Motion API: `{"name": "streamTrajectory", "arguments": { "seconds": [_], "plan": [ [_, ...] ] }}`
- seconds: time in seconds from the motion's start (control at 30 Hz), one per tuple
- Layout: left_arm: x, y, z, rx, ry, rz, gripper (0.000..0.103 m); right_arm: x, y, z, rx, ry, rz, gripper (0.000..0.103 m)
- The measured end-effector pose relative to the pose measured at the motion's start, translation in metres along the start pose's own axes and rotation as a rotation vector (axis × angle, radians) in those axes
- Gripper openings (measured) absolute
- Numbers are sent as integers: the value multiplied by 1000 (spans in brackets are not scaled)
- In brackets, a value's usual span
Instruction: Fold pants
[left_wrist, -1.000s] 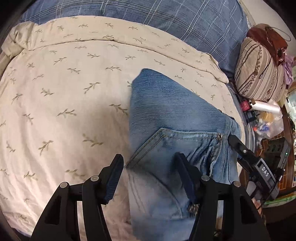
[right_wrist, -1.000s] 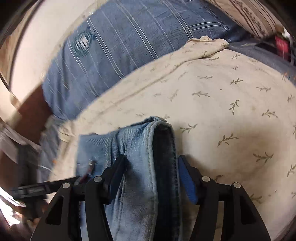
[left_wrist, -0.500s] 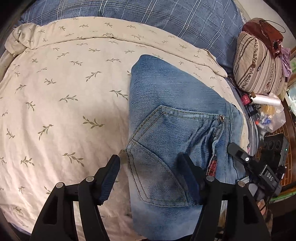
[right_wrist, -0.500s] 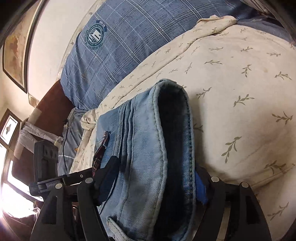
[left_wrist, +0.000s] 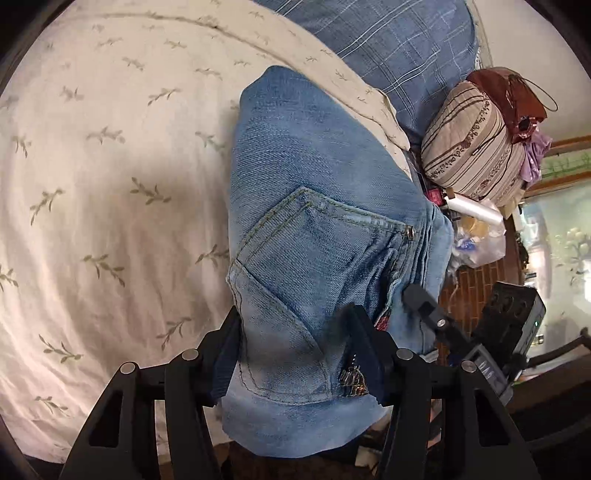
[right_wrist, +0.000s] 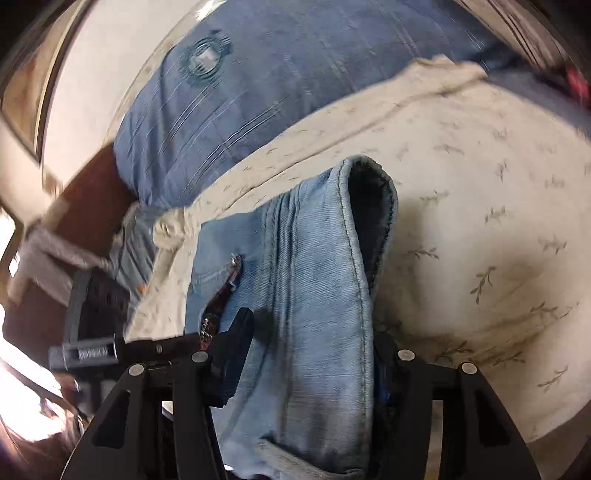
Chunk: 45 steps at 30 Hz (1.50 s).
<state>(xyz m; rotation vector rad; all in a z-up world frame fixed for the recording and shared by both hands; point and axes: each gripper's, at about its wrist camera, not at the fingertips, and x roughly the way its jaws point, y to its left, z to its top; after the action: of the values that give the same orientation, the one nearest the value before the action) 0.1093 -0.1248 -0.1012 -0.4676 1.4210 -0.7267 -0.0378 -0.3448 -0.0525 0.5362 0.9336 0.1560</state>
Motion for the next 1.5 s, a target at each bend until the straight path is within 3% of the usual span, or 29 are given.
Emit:
{"name": "streamTrajectory", "arguments": {
  "seconds": [0.1, 0.3, 0.33, 0.4, 0.57, 0.6, 0.67, 0.7, 0.73, 0.87, 0.93, 1.03, 1.07, 1.1, 1.13, 1.2, 1.23, 1.3, 1.37, 1.5],
  "plan": [
    [1, 6, 3, -11, 2, 8, 52, 14, 14, -3, -85, 48, -140, 55],
    [-5, 6, 6, 6, -1, 27, 50, 15, 8, 3, -13, 53, -127, 59],
    [-5, 5, 5, 6, -3, 30, 47, 14, 4, 4, 6, 48, -116, 56],
    [-12, -4, -2, 33, -26, 52, 38, 8, 4, 4, 13, 17, -124, 31],
    [-38, -26, -1, 102, -170, 73, 37, -18, 28, 14, -89, -93, -79, 26],
    [-36, -26, 0, 119, -181, 111, 37, -15, 23, 17, -80, -95, -76, 26],
    [-19, -18, 1, 120, -140, 217, 38, 7, 3, 18, -30, -8, -104, 31],
    [-17, -13, -1, 119, -140, 222, 39, 19, -7, 14, -5, 50, -147, 42],
    [-19, -10, -3, 112, -144, 204, 39, 27, -15, 8, 14, 88, -160, 45],
    [-48, -17, 4, 102, -166, 80, 39, -1, -24, 13, 83, -16, -44, 51],
    [-55, -27, 14, 124, -208, 102, 49, -9, -30, 26, 106, -86, -20, 59],
    [-44, -47, 31, 165, -214, 168, 55, 9, -40, 44, 129, -75, -11, 59],
    [-38, -52, 34, 168, -198, 195, 55, 20, -39, 48, 124, -54, -22, 40],
    [-27, -59, 38, 183, -173, 222, 54, 27, -35, 52, 104, -40, -33, 8],
    [-20, -66, 40, 200, -176, 262, 54, 31, -21, 58, 48, -42, -23, 8],
    [2, -76, 48, 241, -199, 415, 53, 21, 12, 62, -122, -125, -92, 6],
    [12, -75, 51, 245, -184, 446, 54, 20, 19, 63, -173, -149, -120, 6],
    [24, -69, 57, 202, -154, 435, 56, 35, 2, 70, -165, -100, -192, 11],
    [22, -73, 59, 172, -151, 404, 55, 51, -31, 65, -74, -24, -205, 32],
    [-9, -57, 46, 146, -120, 314, 51, 14, -48, 52, 71, -104, -29, 44]
  ]
}}
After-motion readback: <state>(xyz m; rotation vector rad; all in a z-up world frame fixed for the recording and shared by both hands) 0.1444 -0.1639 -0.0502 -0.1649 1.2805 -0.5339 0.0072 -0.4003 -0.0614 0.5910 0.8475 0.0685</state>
